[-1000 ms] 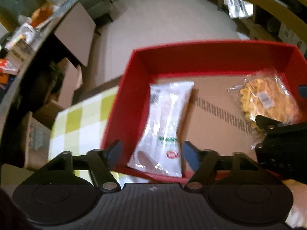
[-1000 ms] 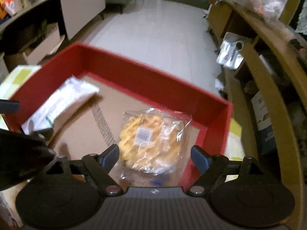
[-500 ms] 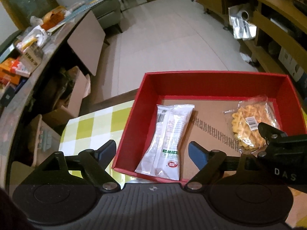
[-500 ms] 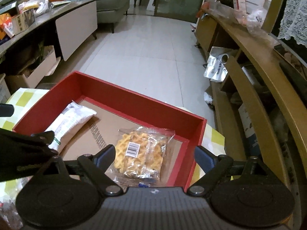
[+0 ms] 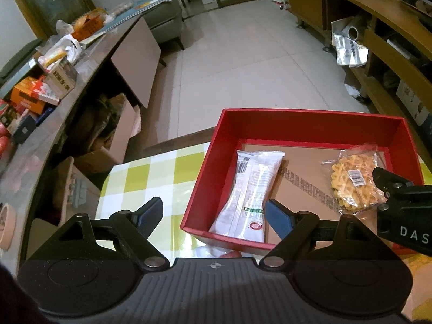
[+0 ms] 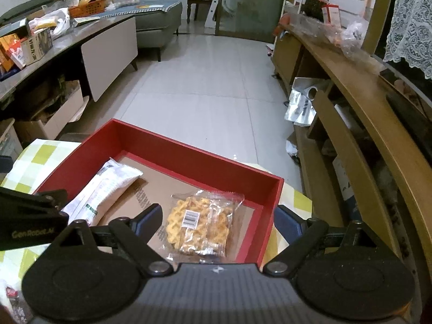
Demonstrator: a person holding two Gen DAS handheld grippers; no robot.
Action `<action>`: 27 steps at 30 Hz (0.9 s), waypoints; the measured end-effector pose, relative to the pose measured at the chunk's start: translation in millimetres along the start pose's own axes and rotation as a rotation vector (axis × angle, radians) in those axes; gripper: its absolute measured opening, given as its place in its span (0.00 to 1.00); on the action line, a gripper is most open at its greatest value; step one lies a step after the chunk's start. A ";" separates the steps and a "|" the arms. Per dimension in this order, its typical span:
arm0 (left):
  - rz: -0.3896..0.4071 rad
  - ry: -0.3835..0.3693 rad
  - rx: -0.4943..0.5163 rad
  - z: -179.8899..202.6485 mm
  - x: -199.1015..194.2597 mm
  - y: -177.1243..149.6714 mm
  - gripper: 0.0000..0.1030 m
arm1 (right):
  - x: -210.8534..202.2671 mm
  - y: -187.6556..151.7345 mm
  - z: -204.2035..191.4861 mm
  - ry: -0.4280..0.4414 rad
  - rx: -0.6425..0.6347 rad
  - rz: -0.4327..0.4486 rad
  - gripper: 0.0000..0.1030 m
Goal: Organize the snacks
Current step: 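Raise both open tools away from the red box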
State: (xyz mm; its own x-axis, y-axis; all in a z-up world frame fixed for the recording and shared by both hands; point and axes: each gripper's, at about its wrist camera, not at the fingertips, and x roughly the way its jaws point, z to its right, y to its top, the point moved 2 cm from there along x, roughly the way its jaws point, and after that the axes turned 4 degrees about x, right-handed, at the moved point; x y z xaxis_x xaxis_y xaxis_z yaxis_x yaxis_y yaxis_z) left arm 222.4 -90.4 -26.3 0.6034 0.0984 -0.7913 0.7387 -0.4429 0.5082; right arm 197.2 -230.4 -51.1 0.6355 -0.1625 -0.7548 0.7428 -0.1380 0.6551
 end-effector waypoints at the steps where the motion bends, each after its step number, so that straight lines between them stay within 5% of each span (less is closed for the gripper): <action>1: 0.000 -0.002 -0.002 -0.3 -2.3 -1.4 0.85 | -3.2 -0.7 -0.2 0.000 0.000 -0.001 0.92; 27: 0.037 -0.005 -0.046 -29.1 -66.2 -59.8 0.87 | -80.0 -40.2 -35.3 0.082 -0.053 0.033 0.92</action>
State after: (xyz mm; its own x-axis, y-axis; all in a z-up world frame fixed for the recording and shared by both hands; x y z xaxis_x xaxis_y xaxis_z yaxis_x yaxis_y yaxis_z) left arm 147.0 -44.5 5.6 0.6288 0.0780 -0.7736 0.7291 -0.4047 0.5519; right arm 123.9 -177.3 -18.3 0.6731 -0.0854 -0.7346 0.7301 -0.0819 0.6784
